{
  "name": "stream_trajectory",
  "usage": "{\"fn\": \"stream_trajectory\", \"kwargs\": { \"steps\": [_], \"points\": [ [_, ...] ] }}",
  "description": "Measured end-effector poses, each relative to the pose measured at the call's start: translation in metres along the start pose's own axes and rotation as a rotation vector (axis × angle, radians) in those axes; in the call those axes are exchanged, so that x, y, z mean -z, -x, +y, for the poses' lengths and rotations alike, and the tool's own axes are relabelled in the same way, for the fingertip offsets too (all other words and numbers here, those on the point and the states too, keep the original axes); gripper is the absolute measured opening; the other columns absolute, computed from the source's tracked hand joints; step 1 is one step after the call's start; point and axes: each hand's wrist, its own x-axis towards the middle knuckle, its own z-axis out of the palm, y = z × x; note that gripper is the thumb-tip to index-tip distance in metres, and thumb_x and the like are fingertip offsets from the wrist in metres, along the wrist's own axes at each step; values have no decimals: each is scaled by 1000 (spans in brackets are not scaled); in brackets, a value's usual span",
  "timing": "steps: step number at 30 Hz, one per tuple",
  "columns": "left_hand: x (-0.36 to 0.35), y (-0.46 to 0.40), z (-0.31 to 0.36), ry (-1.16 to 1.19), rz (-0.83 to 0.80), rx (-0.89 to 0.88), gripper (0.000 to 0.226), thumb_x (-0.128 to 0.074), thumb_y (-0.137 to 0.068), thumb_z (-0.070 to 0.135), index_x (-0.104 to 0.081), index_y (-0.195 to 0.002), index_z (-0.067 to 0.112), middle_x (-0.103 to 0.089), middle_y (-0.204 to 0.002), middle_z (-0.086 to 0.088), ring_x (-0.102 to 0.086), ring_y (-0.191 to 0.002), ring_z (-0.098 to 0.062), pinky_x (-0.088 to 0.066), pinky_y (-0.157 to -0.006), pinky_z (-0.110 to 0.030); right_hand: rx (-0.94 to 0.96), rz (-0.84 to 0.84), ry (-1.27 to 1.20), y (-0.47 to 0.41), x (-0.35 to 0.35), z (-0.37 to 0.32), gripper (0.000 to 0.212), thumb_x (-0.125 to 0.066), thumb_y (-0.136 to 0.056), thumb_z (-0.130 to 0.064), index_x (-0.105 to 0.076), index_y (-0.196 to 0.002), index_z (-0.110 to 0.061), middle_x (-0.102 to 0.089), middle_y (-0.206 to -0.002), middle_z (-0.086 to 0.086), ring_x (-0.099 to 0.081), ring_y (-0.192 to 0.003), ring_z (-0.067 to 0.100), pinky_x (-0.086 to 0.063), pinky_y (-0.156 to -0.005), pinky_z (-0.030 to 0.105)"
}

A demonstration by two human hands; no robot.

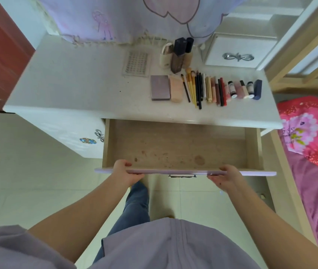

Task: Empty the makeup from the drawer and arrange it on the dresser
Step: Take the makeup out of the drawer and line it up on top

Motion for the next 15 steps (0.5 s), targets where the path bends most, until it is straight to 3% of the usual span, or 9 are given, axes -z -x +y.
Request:
{"fn": "stream_trajectory", "kwargs": {
  "steps": [2,3,5,7,9,10,12,15],
  "points": [
    [-6,11,4,9,46,-10,47,-42,-83,2,-33,-129,8,-36,-136,-19,-36,-127,-40,-33,-106,-52,-8,-23,-82,9,-1,-7,25,-28,-98,-7,-38,-116,8,-37,-142,29,-56,-95,40,-48,-84,41],
    [-9,17,6,12,51,-10,49,-42,-83,2,-32,-130,9,-32,-140,-18,-33,-130,-41,-31,-107,-52,-17,-39,-113,13,0,-11,22,-28,-98,-6,-38,-109,9,-28,-148,26,-52,-116,39,-43,-94,42],
    [-16,25,12,7,51,-29,45,-43,-83,2,-32,-126,11,-28,-142,-18,-28,-133,-42,-28,-110,-54,-28,-61,-100,18,1,-20,35,-28,-97,-6,-32,-124,16,-25,-149,26,-37,-133,36,-36,-105,44],
    [-22,32,21,13,36,-28,44,-45,-82,2,-33,-123,12,-30,-132,-18,-27,-132,-41,-29,-108,-55,-26,-74,-52,25,-1,-30,47,-29,-97,-5,-19,-138,16,-37,-142,28,-42,-128,39,-38,-104,44],
    [-30,42,26,-12,22,-45,44,-46,-83,3,-33,-124,13,-30,-123,-16,-28,-131,-39,-29,-106,-54,-6,-86,-28,32,-7,-37,48,-28,-96,-5,-18,-137,17,-52,-110,29,-55,-98,39,-44,-92,46],
    [-36,45,29,-2,20,-49,48,-45,-83,2,-32,-128,13,-30,-126,-17,-27,-132,-39,-29,-107,-54,6,-90,-36,35,-10,-38,48,-28,-96,-5,-17,-137,18,-51,-99,28,-53,-85,37,-44,-90,47],
    [-46,48,33,-5,8,-86,58,-45,-83,1,-27,-136,14,-27,-135,-16,-25,-133,-39,-28,-107,-54,20,-121,-99,38,-19,-43,49,-29,-96,-4,-15,-138,15,-51,-106,28,-53,-85,37,-42,-94,47],
    [-60,47,44,-44,20,-200,55,-54,-80,3,-35,-130,17,-35,-127,-9,-38,-122,-33,-37,-103,-47,14,-173,-181,37,-32,-55,52,-31,-94,-5,-15,-142,9,-34,-143,24,-51,-104,32,-43,-92,47]
  ]
}}
